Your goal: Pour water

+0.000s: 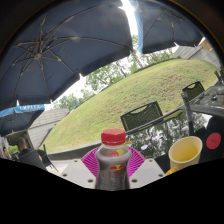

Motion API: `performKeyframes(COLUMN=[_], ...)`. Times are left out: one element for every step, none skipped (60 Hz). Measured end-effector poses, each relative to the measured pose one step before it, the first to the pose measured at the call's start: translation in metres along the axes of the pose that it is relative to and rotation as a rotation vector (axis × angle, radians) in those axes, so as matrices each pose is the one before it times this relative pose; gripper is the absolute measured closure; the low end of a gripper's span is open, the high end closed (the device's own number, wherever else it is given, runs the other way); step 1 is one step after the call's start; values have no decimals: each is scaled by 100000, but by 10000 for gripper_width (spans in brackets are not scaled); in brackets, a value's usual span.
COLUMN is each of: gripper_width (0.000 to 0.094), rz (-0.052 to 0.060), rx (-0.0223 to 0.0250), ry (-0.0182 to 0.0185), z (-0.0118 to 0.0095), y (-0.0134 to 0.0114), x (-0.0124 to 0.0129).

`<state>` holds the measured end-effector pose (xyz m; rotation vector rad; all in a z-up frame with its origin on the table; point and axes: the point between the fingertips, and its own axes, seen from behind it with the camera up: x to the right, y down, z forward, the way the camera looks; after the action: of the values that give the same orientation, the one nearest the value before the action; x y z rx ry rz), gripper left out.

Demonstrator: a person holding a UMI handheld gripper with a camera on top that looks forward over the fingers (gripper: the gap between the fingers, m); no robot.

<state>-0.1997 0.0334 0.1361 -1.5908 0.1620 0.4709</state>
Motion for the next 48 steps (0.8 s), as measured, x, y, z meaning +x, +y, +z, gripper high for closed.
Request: performKeyframes(gripper_width=[617, 617, 617, 616, 616, 617, 617, 617, 618, 618, 618, 618, 618, 617, 618, 618, 618, 617, 616, 616, 616, 616, 616, 604, 605, 603, 601, 603, 603, 603, 603, 601, 601, 600, 600, 601, 600, 600, 600, 599, 598, 599, 598, 597, 597, 598, 597, 598], rz=[5308, 5793, 5903, 5863, 5359, 5199, 5217, 4688, 4322, 4283, 4378, 4740, 4553, 4656, 4740, 4874, 5212, 5190, 5508, 5255, 4894, 4561, 4269, 4121, 3775, 3679, 3691, 3597, 3414, 3224, 2213, 1652, 959, 774, 509, 1035, -130, -20, -256, -734, -1549, -984, -4452, -4527, -5178, -6165, -6753, -6947], rx=[960, 828, 604, 469, 163, 821, 1038, 1025, 998, 962, 925, 417, 724, 498, 331, 173, 46, -68, -85, -288, -567, -732, -769, -817, -573, -507, -387, -341, -411, -844, -519, -467, -302, -342, -354, -705, -463, -649, -742, -767, -780, -930, -969, -1023, -935, -687, -383, -64], ry=[-1129, -1278, -1319, -1227, -426, -626, -842, -993, -960, -863, -676, -322, -318, -402, -344, -316, -258, -42, -76, -88, -162, -259, -219, -415, -16, -79, 68, 268, 430, 287, 243, 43, -193, -103, 114, 475, 528, 776, 743, 563, 196, -145, -624, -641, -828, -1151, -1487, -1480], z=[-208, -262, -229, -231, 20, 27, -180, -202, -178, -207, -284, -504, 39, -182, -118, -32, -25, -189, -58, 34, 54, 103, 82, -371, 480, 25, 17, -6, -3, -230, 213, -54, -39, -52, -32, -121, 264, 7, 16, 16, 26, -396, 219, -112, -70, -109, -132, -201], y=[-591, -578, -551, -581, -939, -580, -639, -671, -612, -561, -567, -859, -195, -333, -261, -219, -185, -498, -188, -172, -76, -76, -64, -193, -66, -16, -63, -61, -54, -197, 199, 77, 115, 61, 56, -149, 191, 174, 181, 191, 216, -190, 565, 322, 249, 124, -52, -216], x=[10, -7, 9, 51, -12, 263, 3, -30, -2, -12, 55, -87, 12, 92, 99, 127, 155, 84, 168, 166, 114, 91, 157, 68, 372, 105, 167, 222, 269, -95, 313, 113, 93, 17, 41, -296, 256, 198, 141, 27, -78, -795, -132, -331, -668, -815, -863, -1040])
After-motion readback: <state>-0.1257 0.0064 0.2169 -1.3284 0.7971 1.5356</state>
